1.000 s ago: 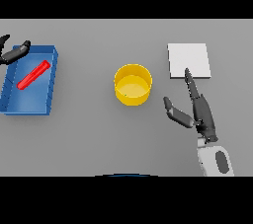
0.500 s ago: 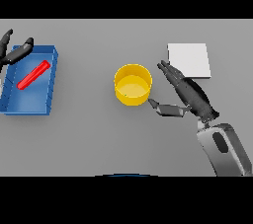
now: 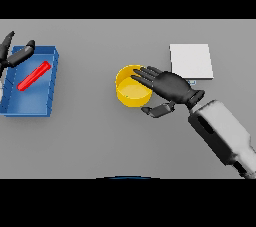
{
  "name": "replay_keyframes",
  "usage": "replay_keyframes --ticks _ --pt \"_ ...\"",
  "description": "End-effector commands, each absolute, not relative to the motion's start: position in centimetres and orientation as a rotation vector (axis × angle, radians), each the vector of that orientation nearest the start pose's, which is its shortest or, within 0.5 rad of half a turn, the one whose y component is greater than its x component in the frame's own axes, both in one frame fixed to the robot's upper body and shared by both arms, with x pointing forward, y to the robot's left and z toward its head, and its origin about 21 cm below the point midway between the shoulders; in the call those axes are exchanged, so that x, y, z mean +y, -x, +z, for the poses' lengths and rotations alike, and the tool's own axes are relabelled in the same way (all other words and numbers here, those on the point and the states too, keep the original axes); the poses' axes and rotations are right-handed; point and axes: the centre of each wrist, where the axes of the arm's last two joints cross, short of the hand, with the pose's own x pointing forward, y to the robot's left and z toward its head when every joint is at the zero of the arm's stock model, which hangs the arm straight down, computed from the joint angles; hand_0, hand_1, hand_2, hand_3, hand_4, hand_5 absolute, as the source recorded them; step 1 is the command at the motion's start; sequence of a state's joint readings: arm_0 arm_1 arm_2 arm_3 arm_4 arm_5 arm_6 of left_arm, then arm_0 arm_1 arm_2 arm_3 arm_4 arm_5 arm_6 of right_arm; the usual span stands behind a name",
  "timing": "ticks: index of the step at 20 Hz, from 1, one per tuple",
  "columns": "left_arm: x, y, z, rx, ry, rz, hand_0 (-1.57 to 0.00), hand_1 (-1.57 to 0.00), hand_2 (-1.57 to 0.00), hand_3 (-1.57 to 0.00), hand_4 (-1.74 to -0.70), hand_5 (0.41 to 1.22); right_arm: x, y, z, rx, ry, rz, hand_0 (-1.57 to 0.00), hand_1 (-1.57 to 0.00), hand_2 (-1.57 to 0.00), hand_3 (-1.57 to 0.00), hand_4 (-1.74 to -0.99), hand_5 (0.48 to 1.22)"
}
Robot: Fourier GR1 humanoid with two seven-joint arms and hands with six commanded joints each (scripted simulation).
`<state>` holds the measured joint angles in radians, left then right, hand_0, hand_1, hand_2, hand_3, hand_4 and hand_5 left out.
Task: Pick up the red beaker and tilt it to pour out 1 green nut into yellow bowl. Pick up the yellow bowl and place it on the metallic measuring scale.
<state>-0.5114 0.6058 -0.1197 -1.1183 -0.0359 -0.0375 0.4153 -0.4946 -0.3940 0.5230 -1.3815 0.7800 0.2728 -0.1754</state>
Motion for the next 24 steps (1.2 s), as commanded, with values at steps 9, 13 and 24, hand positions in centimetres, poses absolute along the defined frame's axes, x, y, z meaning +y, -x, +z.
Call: replay_keyframes --ticks 9,13,24 --pt "34.6 -36.3 10.4 -1.14 -0.571 -0.453 0.0 0.0 0.0 0.0 -0.81 0.7 -13.2 -35.1 5.7 -1.378 0.327 2.023 0.0 0.0 0.0 0.0 -1.162 0.667" --pt "34.8 -36.3 10.3 -1.137 -0.57 -0.454 0.0 0.0 0.0 0.0 -0.8 0.706 -12.2 -35.8 5.2 -1.283 0.325 2.093 0.0 0.0 0.0 0.0 -1.177 0.673" --pt "35.3 -36.7 10.2 -1.132 -0.583 -0.474 0.0 0.0 0.0 0.0 -0.79 0.71 -11.6 -36.4 4.4 -1.239 0.32 2.114 -0.68 -0.64 -0.59 -0.57 -1.435 1.01"
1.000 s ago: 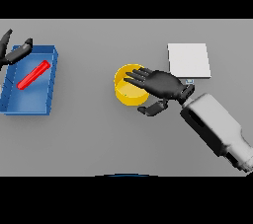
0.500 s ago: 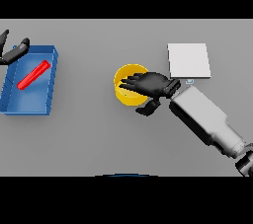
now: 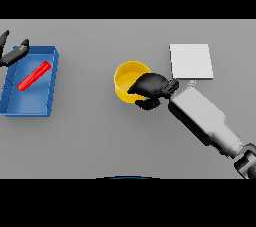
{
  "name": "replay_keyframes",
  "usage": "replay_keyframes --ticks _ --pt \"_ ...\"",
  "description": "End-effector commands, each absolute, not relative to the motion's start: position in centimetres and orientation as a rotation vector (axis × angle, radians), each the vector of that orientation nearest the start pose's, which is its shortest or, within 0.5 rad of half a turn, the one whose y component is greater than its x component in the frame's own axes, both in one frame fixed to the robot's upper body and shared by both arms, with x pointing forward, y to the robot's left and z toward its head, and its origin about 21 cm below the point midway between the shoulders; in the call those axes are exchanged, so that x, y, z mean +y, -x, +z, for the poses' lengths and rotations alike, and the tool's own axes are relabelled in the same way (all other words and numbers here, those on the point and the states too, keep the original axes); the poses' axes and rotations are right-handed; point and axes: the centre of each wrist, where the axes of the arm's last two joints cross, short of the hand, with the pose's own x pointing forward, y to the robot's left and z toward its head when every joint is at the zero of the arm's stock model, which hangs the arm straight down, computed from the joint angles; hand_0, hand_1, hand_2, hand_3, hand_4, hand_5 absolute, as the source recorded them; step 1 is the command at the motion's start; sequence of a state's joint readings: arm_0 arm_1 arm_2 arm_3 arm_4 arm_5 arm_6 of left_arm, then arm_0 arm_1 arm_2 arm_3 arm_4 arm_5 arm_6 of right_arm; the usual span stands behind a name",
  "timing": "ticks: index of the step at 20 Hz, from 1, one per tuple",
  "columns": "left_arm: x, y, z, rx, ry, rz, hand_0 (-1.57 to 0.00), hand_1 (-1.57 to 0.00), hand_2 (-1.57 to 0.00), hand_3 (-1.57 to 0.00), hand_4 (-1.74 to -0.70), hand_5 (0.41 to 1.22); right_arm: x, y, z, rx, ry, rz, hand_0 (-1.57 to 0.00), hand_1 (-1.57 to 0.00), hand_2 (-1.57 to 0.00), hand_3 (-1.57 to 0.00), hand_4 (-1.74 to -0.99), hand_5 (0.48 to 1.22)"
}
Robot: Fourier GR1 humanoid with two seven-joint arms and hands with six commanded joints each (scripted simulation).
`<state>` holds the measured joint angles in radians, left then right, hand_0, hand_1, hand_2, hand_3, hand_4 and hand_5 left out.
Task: Pick up the red beaker and tilt it to pour out 1 green nut into yellow bowl. Pick up the yellow bowl and place it on the metallic measuring scale.
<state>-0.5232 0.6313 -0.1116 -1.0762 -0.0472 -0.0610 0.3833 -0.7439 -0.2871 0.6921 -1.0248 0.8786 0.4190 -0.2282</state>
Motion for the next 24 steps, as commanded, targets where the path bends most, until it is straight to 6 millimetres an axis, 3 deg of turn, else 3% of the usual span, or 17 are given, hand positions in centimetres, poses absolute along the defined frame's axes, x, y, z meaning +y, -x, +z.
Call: replay_keyframes --ticks 1,3,8,13,18,19,24 --pt "35.3 -36.7 10.3 -1.136 -0.583 -0.473 0.0 0.0 0.0 0.0 -0.79 0.71 -12.0 -36.5 4.3 -1.257 0.285 2.118 -0.86 -0.83 -0.79 -0.68 -1.492 1.052" --pt "35.2 -36.6 10.4 -1.139 -0.573 -0.48 0.0 0.0 0.0 0.0 -0.79 0.707 -11.8 -36.6 4.6 -1.245 0.273 2.146 -1.11 -1.09 -1.07 -0.88 -1.578 1.113" --pt "34.8 -36.7 10.6 -1.134 -0.584 -0.478 0.0 0.0 0.0 0.0 -0.78 0.71 -11.6 -36.5 5.0 -1.209 0.276 2.13 -1.42 -1.41 -1.32 -1.13 -1.688 1.186" --pt "35.0 -36.5 10.5 -1.137 -0.585 -0.479 0.0 0.0 0.0 0.0 -0.78 0.704 -12.3 -36.8 6.5 -1.231 0.285 2.118 -1.52 -1.52 -1.41 -1.18 -1.724 1.209" --pt "35.3 -36.5 10.6 -1.143 -0.577 -0.475 0.0 0.0 0.0 0.0 -0.78 0.702 -13.2 -36.5 9.7 -1.226 0.336 2.077 -1.55 -1.55 -1.49 -1.15 -1.735 1.217" --pt "35.3 -36.3 10.7 -1.151 -0.572 -0.477 0.0 0.0 0.0 0.0 -0.78 0.702 -13.4 -36.6 10.2 -1.226 0.351 2.076 -1.56 -1.56 -1.45 -1.2 -1.736 1.218" --pt "35.3 -36.7 10.8 -1.152 -0.552 -0.465 0.0 0.0 0.0 0.0 -0.8 0.704 -15.0 -34.4 11.4 -1.235 0.398 2.064 -1.57 -1.57 -1.51 -1.18 -1.739 1.219"
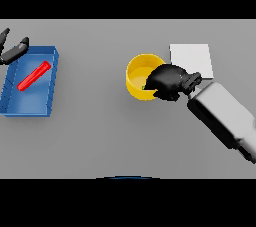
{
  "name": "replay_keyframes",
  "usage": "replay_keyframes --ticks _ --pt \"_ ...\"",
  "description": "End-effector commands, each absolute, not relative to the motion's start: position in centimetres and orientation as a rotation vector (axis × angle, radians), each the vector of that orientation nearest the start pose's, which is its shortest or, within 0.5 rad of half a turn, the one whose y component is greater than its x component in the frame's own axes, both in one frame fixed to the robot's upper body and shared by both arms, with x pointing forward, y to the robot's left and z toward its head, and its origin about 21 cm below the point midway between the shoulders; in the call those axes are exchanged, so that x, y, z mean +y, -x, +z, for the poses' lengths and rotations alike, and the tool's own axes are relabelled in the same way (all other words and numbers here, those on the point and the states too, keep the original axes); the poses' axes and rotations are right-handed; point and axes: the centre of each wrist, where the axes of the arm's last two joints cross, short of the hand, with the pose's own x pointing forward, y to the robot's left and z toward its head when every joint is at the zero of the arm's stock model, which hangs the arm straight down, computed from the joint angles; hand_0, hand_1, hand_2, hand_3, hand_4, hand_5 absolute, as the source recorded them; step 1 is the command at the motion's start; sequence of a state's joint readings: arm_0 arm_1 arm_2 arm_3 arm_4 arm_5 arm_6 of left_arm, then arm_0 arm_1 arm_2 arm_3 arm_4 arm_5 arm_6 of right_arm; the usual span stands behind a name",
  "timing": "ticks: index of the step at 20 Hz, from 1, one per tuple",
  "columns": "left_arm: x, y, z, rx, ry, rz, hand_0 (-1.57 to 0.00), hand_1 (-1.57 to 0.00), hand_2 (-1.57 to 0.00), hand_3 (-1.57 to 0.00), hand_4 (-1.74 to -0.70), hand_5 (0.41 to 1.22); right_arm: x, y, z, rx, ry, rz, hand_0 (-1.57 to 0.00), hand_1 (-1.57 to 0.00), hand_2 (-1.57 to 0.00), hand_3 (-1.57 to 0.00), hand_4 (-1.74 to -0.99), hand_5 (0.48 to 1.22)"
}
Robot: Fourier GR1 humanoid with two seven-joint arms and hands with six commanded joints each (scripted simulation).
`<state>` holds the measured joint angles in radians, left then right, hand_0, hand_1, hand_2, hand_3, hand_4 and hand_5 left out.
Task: Pick up the red beaker and tilt it to pour out 1 green nut into yellow bowl. Pick up the yellow bowl and place it on the metallic measuring scale.
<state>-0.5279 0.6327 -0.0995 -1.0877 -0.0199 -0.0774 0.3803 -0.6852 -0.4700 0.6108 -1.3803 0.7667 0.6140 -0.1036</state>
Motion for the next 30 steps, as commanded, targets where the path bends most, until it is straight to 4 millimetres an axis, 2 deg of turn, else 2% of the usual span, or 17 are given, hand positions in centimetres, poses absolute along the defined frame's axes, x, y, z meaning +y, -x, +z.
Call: replay_keyframes --ticks 1,5,10,14,16,19,21,25,26,27,30 --pt "35.2 -36.8 11.1 -1.158 -0.551 -0.467 0.0 0.0 0.0 0.0 -0.8 0.704 -15.5 -34.6 11.8 -1.225 0.428 2.039 -1.52 -1.57 -1.52 -1.18 -1.74 1.219" --pt "35.1 -36.4 11.3 -1.151 -0.538 -0.443 0.0 0.0 0.0 0.0 -0.83 0.723 -17.3 -36.0 13.8 -1.244 0.573 1.955 -1.55 -1.57 -1.5 -1.17 -1.741 1.22" --pt "34.9 -36.3 11.4 -1.132 -0.544 -0.43 0.0 0.0 0.0 0.0 -0.84 0.739 -20.7 -38.1 14.0 -1.246 0.689 1.853 -1.56 -1.57 -1.54 -1.15 -1.741 1.221" --pt "34.3 -35.9 11.2 -1.121 -0.546 -0.429 0.0 0.0 0.0 0.0 -0.85 0.76 -22.9 -39.7 13.2 -1.218 0.741 1.779 -1.57 -1.57 -1.55 -1.15 -1.741 1.221" --pt "34.7 -35.9 11.9 -1.119 -0.55 -0.415 0.0 0.0 0.0 0.0 -0.86 0.762 -23.9 -40.2 12.4 -1.189 0.764 1.737 -1.57 -1.57 -1.53 -1.17 -1.741 1.221" --pt "34.7 -35.7 11.8 -1.107 -0.552 -0.413 0.0 0.0 0.0 0.0 -0.86 0.779 -25.0 -41.2 11.9 -1.154 0.772 1.706 -1.57 -1.57 -1.5 -1.18 -1.741 1.221" --pt "34.2 -36.1 11.7 -1.101 -0.553 -0.416 0.0 0.0 0.0 0.0 -0.86 0.789 -25.4 -41.6 10.8 -1.141 0.773 1.688 -1.57 -1.57 -1.45 -1.24 -1.741 1.221" --pt "34.5 -36.1 11.8 -1.099 -0.563 -0.427 0.0 0.0 0.0 0.0 -0.86 0.807 -26.2 -42.1 9.5 -1.126 0.754 1.653 -1.57 -1.57 -1.39 -1.36 -1.741 1.221" --pt "34.7 -36.0 11.2 -1.088 -0.564 -0.424 0.0 0.0 0.0 0.0 -0.86 0.809 -26.2 -41.9 9.1 -1.124 0.739 1.652 -1.57 -1.57 -1.39 -1.37 -1.741 1.221" --pt "34.4 -36.1 11.6 -1.093 -0.56 -0.422 0.0 0.0 0.0 0.0 -0.85 0.807 -26.4 -41.8 8.6 -1.118 0.733 1.654 -1.57 -1.57 -1.38 -1.38 -1.741 1.221" --pt "34.4 -36.0 11.7 -1.095 -0.564 -0.436 0.0 0.0 0.0 0.0 -0.85 0.796 -26.7 -41.9 8.5 -1.097 0.736 1.649 -1.57 -1.57 -1.38 -1.42 -1.741 1.221"
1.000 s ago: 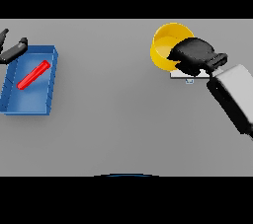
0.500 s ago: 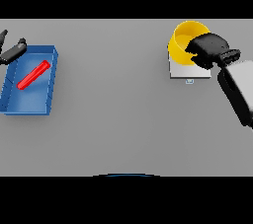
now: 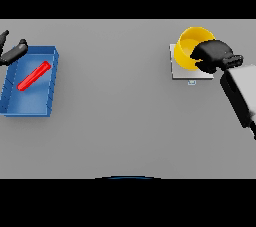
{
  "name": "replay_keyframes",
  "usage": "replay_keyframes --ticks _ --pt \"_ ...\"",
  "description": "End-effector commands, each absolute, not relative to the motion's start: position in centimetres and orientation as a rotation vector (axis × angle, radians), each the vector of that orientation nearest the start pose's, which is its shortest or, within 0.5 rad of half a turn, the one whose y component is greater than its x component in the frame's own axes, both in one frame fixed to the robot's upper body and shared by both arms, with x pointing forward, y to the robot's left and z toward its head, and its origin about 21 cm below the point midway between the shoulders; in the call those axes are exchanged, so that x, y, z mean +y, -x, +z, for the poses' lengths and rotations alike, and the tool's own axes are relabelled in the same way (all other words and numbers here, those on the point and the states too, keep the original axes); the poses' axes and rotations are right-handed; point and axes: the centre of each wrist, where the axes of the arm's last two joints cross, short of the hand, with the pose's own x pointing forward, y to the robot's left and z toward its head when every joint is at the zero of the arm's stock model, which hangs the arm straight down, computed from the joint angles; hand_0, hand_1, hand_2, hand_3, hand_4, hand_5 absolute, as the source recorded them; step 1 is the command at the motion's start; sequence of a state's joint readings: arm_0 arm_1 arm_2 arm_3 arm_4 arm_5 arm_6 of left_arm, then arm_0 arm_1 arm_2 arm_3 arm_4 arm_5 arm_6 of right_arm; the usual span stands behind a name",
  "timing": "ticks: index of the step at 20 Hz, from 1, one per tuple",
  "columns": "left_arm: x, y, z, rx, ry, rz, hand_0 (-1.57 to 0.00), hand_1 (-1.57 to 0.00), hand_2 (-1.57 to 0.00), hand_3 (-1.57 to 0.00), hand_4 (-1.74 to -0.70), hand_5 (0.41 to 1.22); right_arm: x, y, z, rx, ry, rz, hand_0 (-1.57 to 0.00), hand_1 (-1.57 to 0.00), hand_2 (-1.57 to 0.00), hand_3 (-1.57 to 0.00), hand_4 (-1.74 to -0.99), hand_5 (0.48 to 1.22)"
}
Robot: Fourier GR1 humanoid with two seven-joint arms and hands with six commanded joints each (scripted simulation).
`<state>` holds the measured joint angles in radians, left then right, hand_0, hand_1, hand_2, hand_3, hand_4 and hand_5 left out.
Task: Pick up the red beaker and tilt it to pour out 1 green nut into yellow bowl. Pick up the yellow bowl and place it on the metallic measuring scale.
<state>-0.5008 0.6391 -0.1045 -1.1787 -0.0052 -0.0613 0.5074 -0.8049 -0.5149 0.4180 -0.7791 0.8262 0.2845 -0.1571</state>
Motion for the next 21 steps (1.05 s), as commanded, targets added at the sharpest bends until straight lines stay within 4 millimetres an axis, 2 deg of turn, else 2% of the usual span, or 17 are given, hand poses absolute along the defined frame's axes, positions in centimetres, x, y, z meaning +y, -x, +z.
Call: replay_keyframes --ticks 1,2,3,4,5,6,7,9,10,12,13,16,21 --pt "34.36 -36.03 11.55 -1.098 -0.561 -0.436 0.0 0.0 0.0 0.0 -0.84 0.788 -26.88 -41.91 8.44 -1.09 0.728 1.655 -1.57 -1.57 -1.38 -1.42 -1.741 1.221" --pt "34.3 -36.07 11.7 -1.099 -0.558 -0.436 0.0 0.0 0.0 0.0 -0.84 0.783 -27.13 -42.03 8.47 -1.09 0.726 1.649 -1.57 -1.57 -1.37 -1.45 -1.741 1.221" --pt "34.46 -36.04 11.74 -1.096 -0.561 -0.437 0.0 0.0 0.0 0.0 -0.84 0.78 -27.14 -42.0 8.31 -1.082 0.731 1.637 -1.57 -1.57 -1.4 -1.38 -1.741 1.221" --pt "34.37 -36.0 11.58 -1.092 -0.559 -0.442 0.0 0.0 0.0 0.0 -0.84 0.779 -27.1 -42.03 8.39 -1.084 0.731 1.636 -1.57 -1.5 -1.44 -1.25 -1.741 1.221" --pt "34.37 -36.17 11.51 -1.081 -0.561 -0.444 0.0 0.0 0.0 0.0 -0.84 0.775 -26.88 -42.11 8.13 -1.072 0.728 1.637 -1.56 -1.43 -1.34 -1.11 -1.682 1.221" --pt "34.38 -36.19 11.63 -1.084 -0.559 -0.439 0.0 0.0 0.0 0.0 -0.84 0.773 -26.9 -42.12 8.25 -1.072 0.722 1.632 -1.47 -1.28 -1.18 -0.96 -1.632 1.145" --pt "34.25 -36.07 11.58 -1.095 -0.557 -0.444 0.0 0.0 0.0 0.0 -0.84 0.774 -26.86 -42.05 8.37 -1.076 0.705 1.619 -1.33 -1.12 -1.01 -0.82 -1.592 1.074" --pt "34.26 -36.25 11.77 -1.091 -0.556 -0.432 0.0 0.0 0.0 0.0 -0.83 0.768 -26.91 -42.18 8.35 -1.07 0.678 1.582 -0.95 -0.81 -0.71 -0.58 -1.535 0.965" --pt "34.34 -36.09 11.49 -1.096 -0.542 -0.428 0.0 0.0 0.0 0.0 -0.84 0.764 -27.14 -42.14 8.23 -1.063 0.662 1.576 -0.76 -0.67 -0.58 -0.48 -1.513 0.923" --pt "34.44 -35.95 11.68 -1.1 -0.546 -0.425 0.0 0.0 0.0 0.0 -0.84 0.76 -26.95 -42.26 8.66 -1.062 0.656 1.571 -0.48 -0.46 -0.38 -0.32 -1.485 0.863" --pt "34.62 -36.02 11.59 -1.089 -0.558 -0.429 0.0 0.0 0.0 0.0 -0.83 0.754 -26.88 -42.22 8.17 -1.046 0.655 1.578 -0.39 -0.38 -0.3 -0.26 -1.476 0.847" --pt "34.12 -36.07 11.64 -1.098 -0.544 -0.434 0.0 0.0 0.0 0.0 -0.83 0.752 -26.7 -42.19 8.31 -1.043 0.653 1.602 -0.2 -0.19 -0.15 -0.13 -1.435 0.817" --pt "34.13 -36.26 11.77 -1.093 -0.55 -0.434 0.0 0.0 0.0 0.0 -0.83 0.76 -26.91 -42.09 8.55 -0.99 0.658 1.613 -0.06 -0.06 -0.05 -0.04 -1.39 0.779"
